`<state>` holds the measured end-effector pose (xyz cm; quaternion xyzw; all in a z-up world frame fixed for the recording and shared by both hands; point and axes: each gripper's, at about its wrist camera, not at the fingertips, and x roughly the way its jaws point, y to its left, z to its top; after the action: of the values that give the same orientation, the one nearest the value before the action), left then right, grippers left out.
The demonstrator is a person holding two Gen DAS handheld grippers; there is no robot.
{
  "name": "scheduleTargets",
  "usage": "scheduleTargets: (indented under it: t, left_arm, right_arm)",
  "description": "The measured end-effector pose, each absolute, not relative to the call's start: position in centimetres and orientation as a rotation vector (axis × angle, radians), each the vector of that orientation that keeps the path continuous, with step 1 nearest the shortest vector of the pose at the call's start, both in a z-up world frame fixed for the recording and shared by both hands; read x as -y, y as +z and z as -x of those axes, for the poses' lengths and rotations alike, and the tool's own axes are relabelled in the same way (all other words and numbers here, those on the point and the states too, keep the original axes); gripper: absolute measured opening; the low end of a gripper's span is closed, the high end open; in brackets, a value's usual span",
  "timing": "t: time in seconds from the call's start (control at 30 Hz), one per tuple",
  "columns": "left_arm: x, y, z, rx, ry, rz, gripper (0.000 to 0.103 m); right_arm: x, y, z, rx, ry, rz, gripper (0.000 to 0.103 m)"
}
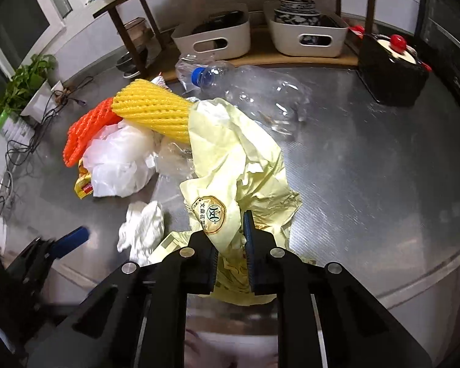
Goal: Collect trash
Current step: 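Grasp the yellow paper wrapper with the right tool while the left tool grasps white tissue, then carry the yellow wrapper and white tissue in both tools over the trash bin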
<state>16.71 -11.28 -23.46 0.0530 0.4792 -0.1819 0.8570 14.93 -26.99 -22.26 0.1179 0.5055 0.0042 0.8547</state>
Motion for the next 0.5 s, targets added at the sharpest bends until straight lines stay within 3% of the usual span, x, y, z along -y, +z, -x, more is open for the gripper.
scheduleTargets:
  t: [0.07, 0.13, 0.2, 0.33, 0.4, 0.5]
  left_arm:
    - [12.2, -24.1, -17.4, -1.015, -0.387, -0.120, 0.080]
    - [12.9, -24.6, -17.9, -1.019, -0.393, -0.125, 0.072]
    - [13.2, -24.9, -18.1, -1.030, -0.401, -0.128, 0.053]
    - [13.7, -25.2, -18.1, -1.019, -0.401, -0.151, 0.027]
    - [13.4, -25.1, -18.1, -1.027, -0.410, -0.132, 0.004]
    - [12.8, -25.0, -17.6, -1.036, -0.405, -0.108, 0.002]
  right_arm:
    - [27.5, -22.2, -14.3, -1.066, 0.003, -0.250, 0.016]
    - [27.9, -22.3, -13.8, -1.067, -0.006, -0.252, 0.016]
    - [28.3, -22.5, -13.4, -1.071, -0.011, -0.260, 0.016]
    - [28.8, -22.6, -12.5, -1.076, -0.022, -0.264, 0.016]
    - [28.8, -22.5, -12.0, -1.072, -0.022, -0.264, 0.016]
    - [28.5, -22.2, -11.0, -1.062, -0.014, -0.266, 0.016]
